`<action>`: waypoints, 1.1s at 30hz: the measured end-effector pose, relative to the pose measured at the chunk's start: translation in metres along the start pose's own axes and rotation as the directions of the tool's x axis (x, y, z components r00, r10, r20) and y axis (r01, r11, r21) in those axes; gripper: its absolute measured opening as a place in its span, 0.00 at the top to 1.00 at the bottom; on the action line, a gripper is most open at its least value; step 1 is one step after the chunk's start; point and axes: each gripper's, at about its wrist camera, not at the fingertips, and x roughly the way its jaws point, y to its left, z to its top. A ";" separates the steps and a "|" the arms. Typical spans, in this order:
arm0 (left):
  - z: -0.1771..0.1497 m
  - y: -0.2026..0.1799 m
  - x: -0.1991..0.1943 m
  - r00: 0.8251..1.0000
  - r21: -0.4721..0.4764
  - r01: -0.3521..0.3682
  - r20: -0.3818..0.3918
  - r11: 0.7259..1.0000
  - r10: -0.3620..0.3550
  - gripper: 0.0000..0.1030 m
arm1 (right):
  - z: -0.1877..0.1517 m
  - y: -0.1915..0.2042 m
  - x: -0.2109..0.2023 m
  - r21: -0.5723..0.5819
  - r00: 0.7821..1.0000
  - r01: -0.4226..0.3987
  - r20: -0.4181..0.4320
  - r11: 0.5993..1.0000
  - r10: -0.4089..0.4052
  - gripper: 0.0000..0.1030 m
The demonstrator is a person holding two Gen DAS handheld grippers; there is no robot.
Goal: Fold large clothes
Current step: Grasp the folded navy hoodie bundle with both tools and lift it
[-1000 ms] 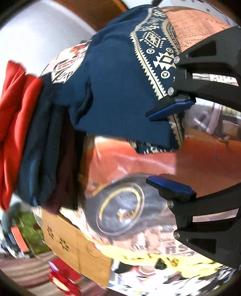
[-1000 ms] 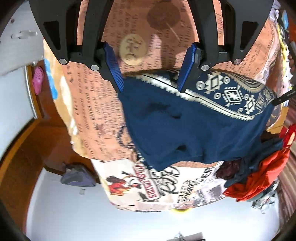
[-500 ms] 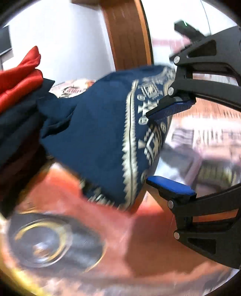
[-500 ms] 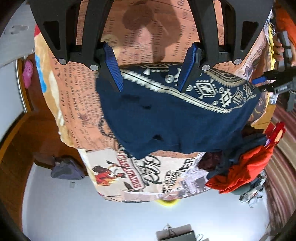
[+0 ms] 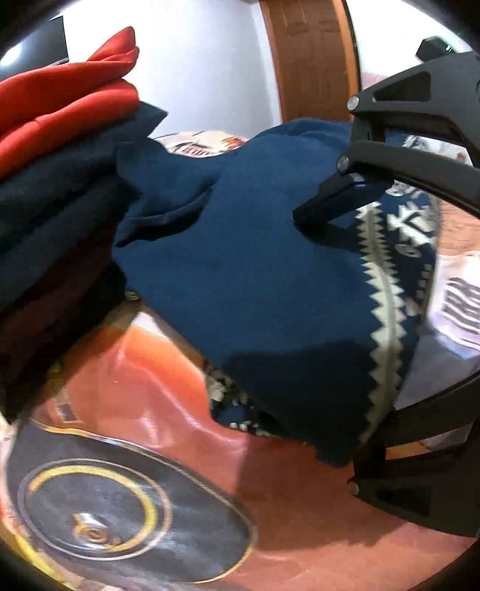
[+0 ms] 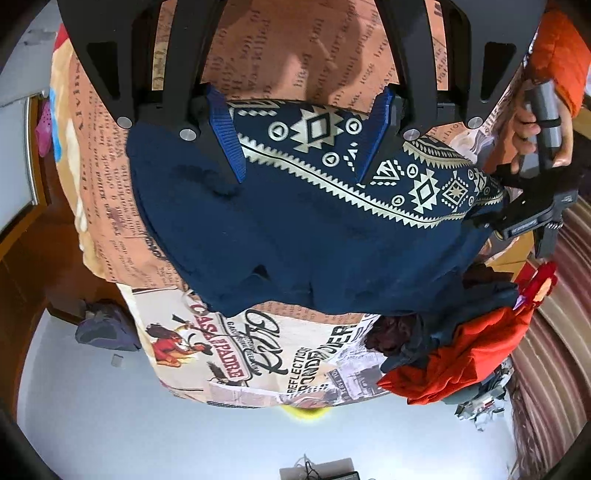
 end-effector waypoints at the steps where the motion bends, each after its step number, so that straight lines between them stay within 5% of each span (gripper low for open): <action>1: -0.002 -0.002 0.000 1.000 -0.003 -0.015 0.014 1.000 0.015 0.26 | 0.000 0.002 0.002 -0.002 1.000 -0.003 -0.004 1.000 0.003 0.44; 3: -0.005 -0.008 -0.002 0.998 -0.019 -0.034 0.052 0.999 0.035 0.34 | 0.001 0.004 0.003 -0.009 1.000 -0.005 -0.010 1.000 0.005 0.44; 5: -0.008 -0.012 -0.007 0.994 -0.002 -0.051 0.094 0.999 0.051 0.63 | 0.001 0.007 0.003 -0.016 1.000 -0.007 -0.008 1.000 0.007 0.44; 8: -0.007 -0.016 -0.018 0.991 0.041 -0.041 0.132 0.998 0.035 0.76 | 0.002 0.010 0.000 -0.028 1.000 -0.011 -0.010 1.000 0.010 0.44; 13: -0.030 -0.050 -0.063 0.970 0.213 -0.044 0.244 0.976 -0.010 0.82 | 0.011 0.018 -0.009 -0.050 1.000 -0.007 0.006 0.999 0.007 0.44; 16: -0.043 -0.062 -0.105 0.959 0.271 0.015 0.267 0.963 -0.090 0.83 | 0.020 0.028 -0.012 -0.074 1.000 -0.017 0.018 0.997 0.019 0.44; 22: -0.063 -0.075 -0.182 0.909 0.375 0.018 0.379 0.927 -0.171 0.84 | 0.034 0.069 0.008 -0.131 0.994 -0.112 -0.032 0.985 0.108 0.40; 27: -0.069 -0.066 -0.209 0.887 0.390 -0.084 0.449 0.917 -0.110 0.84 | 0.020 0.108 0.052 -0.106 0.960 -0.247 -0.162 0.963 0.228 0.40; 31: -0.067 -0.063 -0.193 0.895 0.383 -0.150 0.445 0.911 -0.039 0.84 | 0.000 0.129 0.091 -0.073 0.916 -0.320 -0.279 0.945 0.289 0.39; 33: -0.069 -0.067 -0.182 0.897 0.398 -0.174 0.441 0.901 -0.021 0.84 | -0.003 0.133 0.097 -0.103 0.919 -0.307 -0.291 0.946 0.266 0.39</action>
